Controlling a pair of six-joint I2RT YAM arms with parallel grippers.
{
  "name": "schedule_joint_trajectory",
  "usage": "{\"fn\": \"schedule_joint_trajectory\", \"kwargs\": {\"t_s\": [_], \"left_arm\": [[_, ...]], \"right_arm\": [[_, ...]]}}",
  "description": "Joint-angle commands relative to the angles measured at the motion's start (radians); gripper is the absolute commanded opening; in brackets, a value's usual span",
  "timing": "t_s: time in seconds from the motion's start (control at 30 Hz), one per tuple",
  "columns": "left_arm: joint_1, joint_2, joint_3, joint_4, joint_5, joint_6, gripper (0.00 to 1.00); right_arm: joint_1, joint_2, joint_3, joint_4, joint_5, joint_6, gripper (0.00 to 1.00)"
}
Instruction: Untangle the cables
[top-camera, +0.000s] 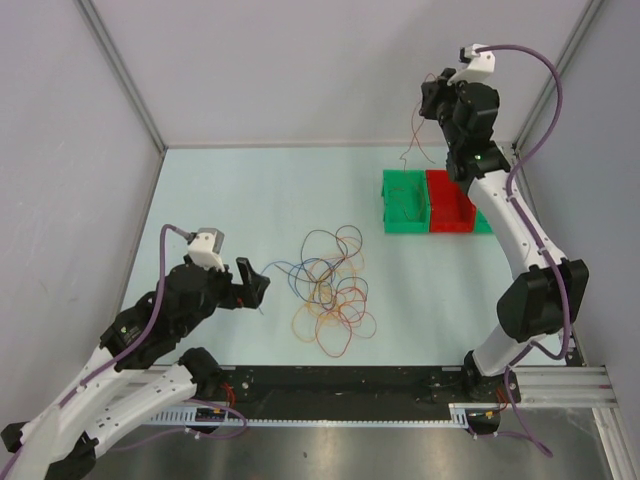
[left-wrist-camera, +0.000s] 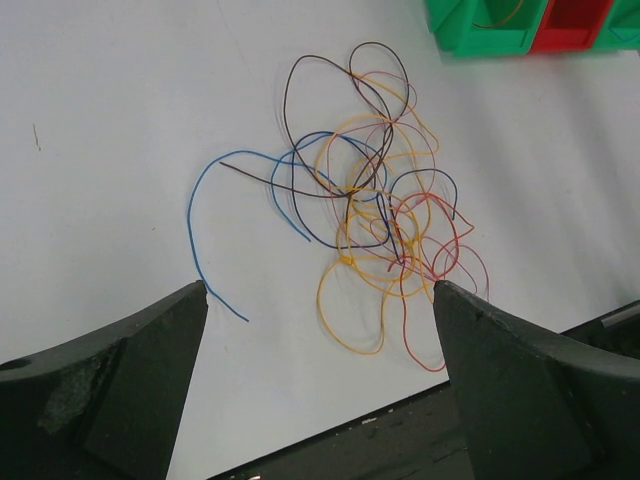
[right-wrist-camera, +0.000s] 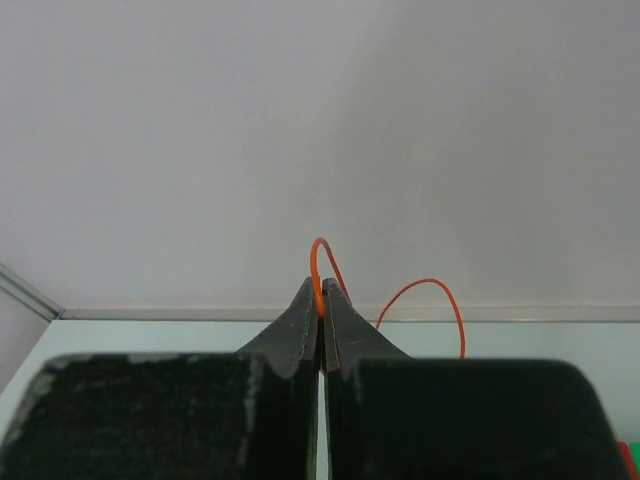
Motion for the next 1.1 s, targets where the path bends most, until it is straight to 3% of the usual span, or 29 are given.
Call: {"fn": "schedule_joint_trajectory", "kwargs": {"t_s": [0.0,0.4,1.07], "left_arm": [[0.012,-0.001,-0.003,0.03,0.004,0.02,1.0],[0.02,-0.002,-0.005,0.032,0.007,0.022,1.0],[0.021,-0.007,-0.003,0.03,-0.003,0.019,1.0]], "right_arm": [[-0.003,-0.091,-0.053,0.092,0.021,0.03,0.0],[-0.001,-0.174,-0.258,0.094,0.042,0.073,0.0],[-0.001,0.031,-0.314,0.136,0.019,0.101,0.0]]}}
